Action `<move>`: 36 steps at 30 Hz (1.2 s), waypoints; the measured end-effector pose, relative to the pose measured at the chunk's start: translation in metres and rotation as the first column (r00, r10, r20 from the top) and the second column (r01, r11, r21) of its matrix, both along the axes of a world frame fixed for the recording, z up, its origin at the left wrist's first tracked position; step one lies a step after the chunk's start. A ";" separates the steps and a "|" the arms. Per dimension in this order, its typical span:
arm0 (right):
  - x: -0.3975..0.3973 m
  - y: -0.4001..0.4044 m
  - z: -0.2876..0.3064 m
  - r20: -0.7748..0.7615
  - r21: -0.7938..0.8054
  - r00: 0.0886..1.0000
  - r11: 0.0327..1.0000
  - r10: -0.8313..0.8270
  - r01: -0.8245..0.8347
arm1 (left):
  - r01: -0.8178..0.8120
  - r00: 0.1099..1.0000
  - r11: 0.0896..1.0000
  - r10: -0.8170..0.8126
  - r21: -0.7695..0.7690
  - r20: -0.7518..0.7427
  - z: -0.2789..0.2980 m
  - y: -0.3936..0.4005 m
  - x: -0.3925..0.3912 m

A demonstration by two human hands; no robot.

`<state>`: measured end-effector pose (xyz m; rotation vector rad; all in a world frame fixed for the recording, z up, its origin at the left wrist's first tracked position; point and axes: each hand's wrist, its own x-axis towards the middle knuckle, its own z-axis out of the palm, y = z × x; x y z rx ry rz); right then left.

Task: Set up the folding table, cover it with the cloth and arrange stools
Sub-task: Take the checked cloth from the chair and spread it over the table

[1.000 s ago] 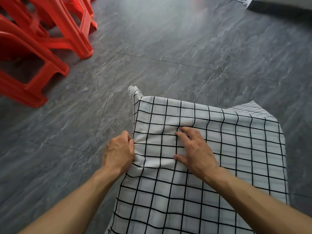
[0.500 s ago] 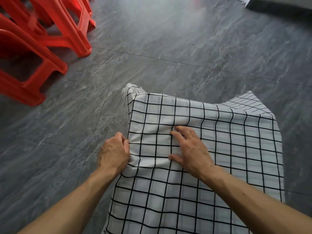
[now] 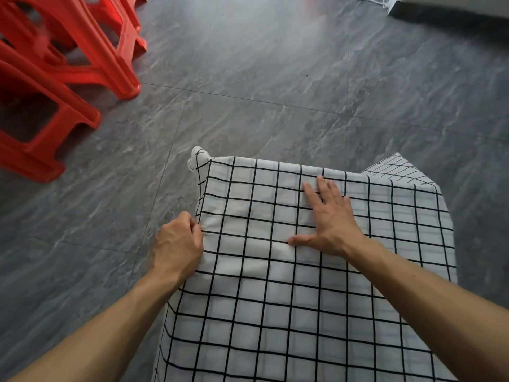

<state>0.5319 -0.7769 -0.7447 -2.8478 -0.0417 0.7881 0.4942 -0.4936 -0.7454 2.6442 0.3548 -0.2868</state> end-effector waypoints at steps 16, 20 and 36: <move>0.010 -0.030 -0.018 0.020 -0.019 0.999 0.999 -0.030 0.030 | -0.044 0.999 0.994 0.045 0.102 -0.009 -0.007 -0.007 0.014; 0.010 -0.032 -0.022 0.028 0.015 0.999 0.999 -0.039 0.039 | 0.079 0.991 0.975 -0.099 0.208 0.086 0.000 -0.046 0.038; 0.010 -0.038 -0.031 0.073 0.120 0.997 0.993 -0.026 0.017 | 0.671 0.701 0.687 -0.710 0.280 0.062 -0.047 -0.170 0.084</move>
